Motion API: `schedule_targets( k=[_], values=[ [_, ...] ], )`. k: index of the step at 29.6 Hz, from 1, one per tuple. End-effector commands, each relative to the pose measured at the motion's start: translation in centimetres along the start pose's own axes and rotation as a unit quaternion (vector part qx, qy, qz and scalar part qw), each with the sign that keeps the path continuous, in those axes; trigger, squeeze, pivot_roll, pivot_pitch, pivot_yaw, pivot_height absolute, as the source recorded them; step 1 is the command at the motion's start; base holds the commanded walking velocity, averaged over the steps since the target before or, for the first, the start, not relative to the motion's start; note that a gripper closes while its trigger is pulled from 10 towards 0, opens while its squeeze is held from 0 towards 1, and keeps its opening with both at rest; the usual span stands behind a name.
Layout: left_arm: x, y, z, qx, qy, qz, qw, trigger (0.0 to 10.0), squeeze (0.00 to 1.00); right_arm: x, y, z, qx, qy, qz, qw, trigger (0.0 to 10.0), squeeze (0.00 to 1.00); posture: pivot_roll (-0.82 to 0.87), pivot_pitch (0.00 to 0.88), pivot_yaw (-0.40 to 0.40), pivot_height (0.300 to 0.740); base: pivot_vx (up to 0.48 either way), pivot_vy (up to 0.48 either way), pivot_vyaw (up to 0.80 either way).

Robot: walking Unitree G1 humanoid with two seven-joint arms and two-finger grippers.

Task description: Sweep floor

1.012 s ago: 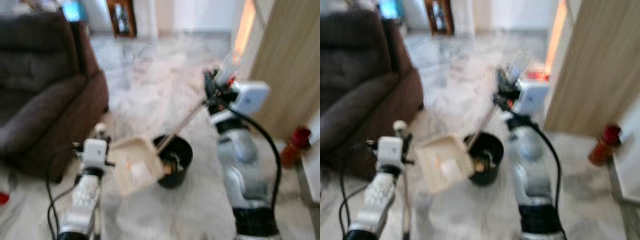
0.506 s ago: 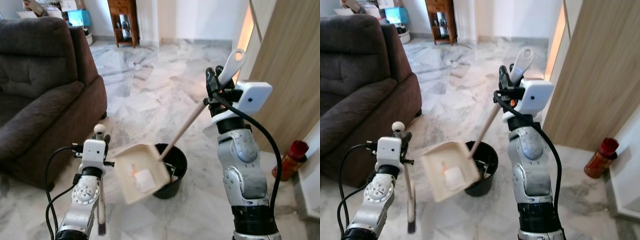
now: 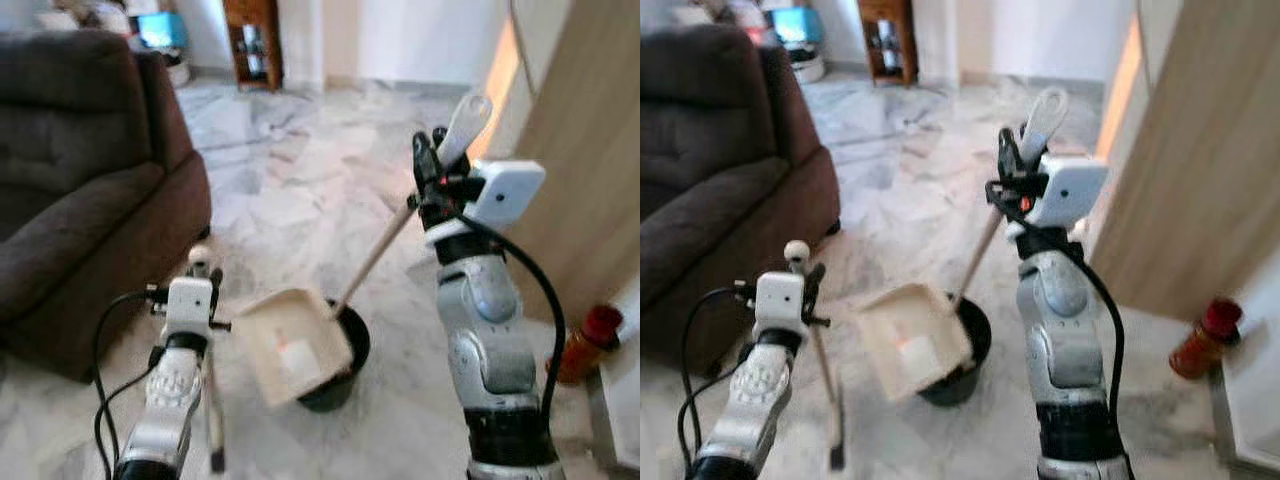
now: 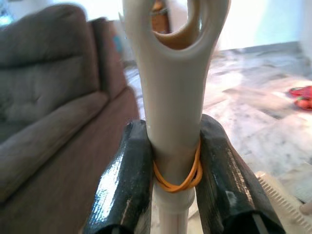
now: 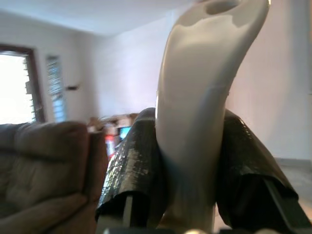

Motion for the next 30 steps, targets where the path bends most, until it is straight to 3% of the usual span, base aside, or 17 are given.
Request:
schedule_targets(
  k=[1, 30],
  values=[
    [0.90, 0.62, 0.28, -0.018, 0.011, 0.014, 1.000, 10.0, 0.00, 1.53, 1.52, 0.46, -0.042, 0.024, 0.032, 0.998, 10.0, 0.00, 0.13, 0.000, 0.054, 0.740, 0.292, 0.000, 0.00],
    [0.70, 0.62, 0.37, -0.021, 0.006, 0.014, 1.000, 10.0, 0.00, 1.35, 1.96, 0.62, -0.061, 0.017, 0.032, 0.998, 10.0, 0.00, 0.13, 0.000, 0.058, 0.740, 0.294, 0.000, 0.00]
  ],
)
Point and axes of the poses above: a point about 5 cm out from each wrist's last joint towards the gripper, its own z axis pointing out of the wrist towards the gripper, its own y axis along the axis of the wrist's last joint, x = y × z, the point moved 1 cm from there along z, pointing out of the wrist towards the gripper, and after that the axes turned 6 degrees about z, right-handed, at the moved point
